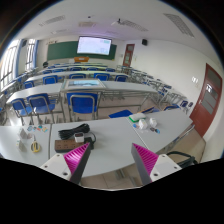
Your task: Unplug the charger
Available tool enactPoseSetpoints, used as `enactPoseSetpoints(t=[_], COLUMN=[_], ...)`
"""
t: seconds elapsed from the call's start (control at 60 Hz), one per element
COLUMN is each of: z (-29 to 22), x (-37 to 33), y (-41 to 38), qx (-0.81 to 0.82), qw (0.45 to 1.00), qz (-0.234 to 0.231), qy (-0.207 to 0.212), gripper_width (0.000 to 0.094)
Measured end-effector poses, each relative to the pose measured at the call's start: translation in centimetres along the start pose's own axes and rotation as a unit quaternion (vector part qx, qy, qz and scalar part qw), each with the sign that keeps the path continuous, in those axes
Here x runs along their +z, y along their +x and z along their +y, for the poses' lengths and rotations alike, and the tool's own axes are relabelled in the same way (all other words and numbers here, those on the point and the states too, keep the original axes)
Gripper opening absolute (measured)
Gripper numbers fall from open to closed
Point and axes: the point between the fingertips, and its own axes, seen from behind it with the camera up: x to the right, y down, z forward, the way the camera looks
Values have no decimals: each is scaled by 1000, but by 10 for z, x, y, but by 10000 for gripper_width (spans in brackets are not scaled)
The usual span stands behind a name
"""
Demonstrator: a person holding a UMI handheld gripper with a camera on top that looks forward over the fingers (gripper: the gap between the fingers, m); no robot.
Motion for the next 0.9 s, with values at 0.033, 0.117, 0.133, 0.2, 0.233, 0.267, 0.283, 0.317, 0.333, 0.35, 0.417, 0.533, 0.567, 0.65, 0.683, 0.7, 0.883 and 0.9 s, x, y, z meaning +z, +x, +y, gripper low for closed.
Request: enactPoseSetpoints(t=[0.033,0.117,0.133,0.2,0.233,0.267,0.283,0.317,0.333,0.35,0.417,0.533,0.567,0.65,0.683,0.7,0.883,0.9], z=[2,14,16,31,39,47,50,57,61,64,71,64,59,50,47,46,42,42], x=[0,-1,0,3,6,10,12,18,21,25,45,94,110,153,171,179,251,255], y=[0,1,1,-3,-9,-16,-21,-30,-36,-42,-70,-121,-133,-156,-163,-166,-187,-189], qx=[1,5,6,9,9,6,4,1,-1,-2,-4,23,27,31,29,27,10,9], qw=[1000,1000,1000,1000,1000,1000,999,999,999,998,996,989,988,985,985,985,984,984], qz=[0,-3,-4,-11,-19,-29,-34,-47,-53,-59,-89,-142,-152,-164,-166,-167,-163,-164], qy=[-2,-5,-6,-7,-7,-7,-7,-5,-5,-5,-1,18,27,40,44,45,68,68], gripper_width=[849,849,847,855,856,859,856,850,851,851,851,858,858,857,856,857,844,842])
